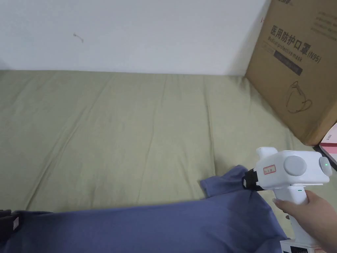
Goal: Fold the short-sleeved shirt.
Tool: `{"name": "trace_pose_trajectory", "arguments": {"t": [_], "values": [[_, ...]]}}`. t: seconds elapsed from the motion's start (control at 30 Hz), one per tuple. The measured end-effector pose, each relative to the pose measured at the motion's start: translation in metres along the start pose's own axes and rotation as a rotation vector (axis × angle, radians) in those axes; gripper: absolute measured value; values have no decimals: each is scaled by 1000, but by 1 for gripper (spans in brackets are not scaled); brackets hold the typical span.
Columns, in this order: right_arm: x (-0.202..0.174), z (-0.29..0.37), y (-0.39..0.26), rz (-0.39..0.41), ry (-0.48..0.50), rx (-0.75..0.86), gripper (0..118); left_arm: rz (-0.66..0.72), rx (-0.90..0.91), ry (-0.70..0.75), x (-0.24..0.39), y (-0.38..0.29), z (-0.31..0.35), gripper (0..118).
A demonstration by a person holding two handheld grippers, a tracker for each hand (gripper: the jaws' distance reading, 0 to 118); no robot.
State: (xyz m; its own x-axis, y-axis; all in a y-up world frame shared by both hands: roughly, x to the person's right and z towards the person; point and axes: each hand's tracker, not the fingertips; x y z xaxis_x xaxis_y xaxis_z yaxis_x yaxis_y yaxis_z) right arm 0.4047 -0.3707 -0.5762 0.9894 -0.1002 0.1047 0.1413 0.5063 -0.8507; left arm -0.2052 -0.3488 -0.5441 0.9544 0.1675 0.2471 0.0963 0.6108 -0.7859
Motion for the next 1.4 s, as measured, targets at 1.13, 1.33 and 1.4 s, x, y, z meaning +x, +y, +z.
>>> {"name": "trace_pose_trajectory", "arguments": {"t": [1.13, 1.33, 1.4], "values": [[29, 142, -248, -129, 11, -156, 4, -37, -177, -37, 5, -143, 98, 14], [-1, 182, -224, -72, -25, 53, 117, 79, 24, -74, 22, -124, 143, 91], [-16, 194, -214, -74, -7, 126, 117, 71, 126, -90, 35, -111, 164, 91]]}}
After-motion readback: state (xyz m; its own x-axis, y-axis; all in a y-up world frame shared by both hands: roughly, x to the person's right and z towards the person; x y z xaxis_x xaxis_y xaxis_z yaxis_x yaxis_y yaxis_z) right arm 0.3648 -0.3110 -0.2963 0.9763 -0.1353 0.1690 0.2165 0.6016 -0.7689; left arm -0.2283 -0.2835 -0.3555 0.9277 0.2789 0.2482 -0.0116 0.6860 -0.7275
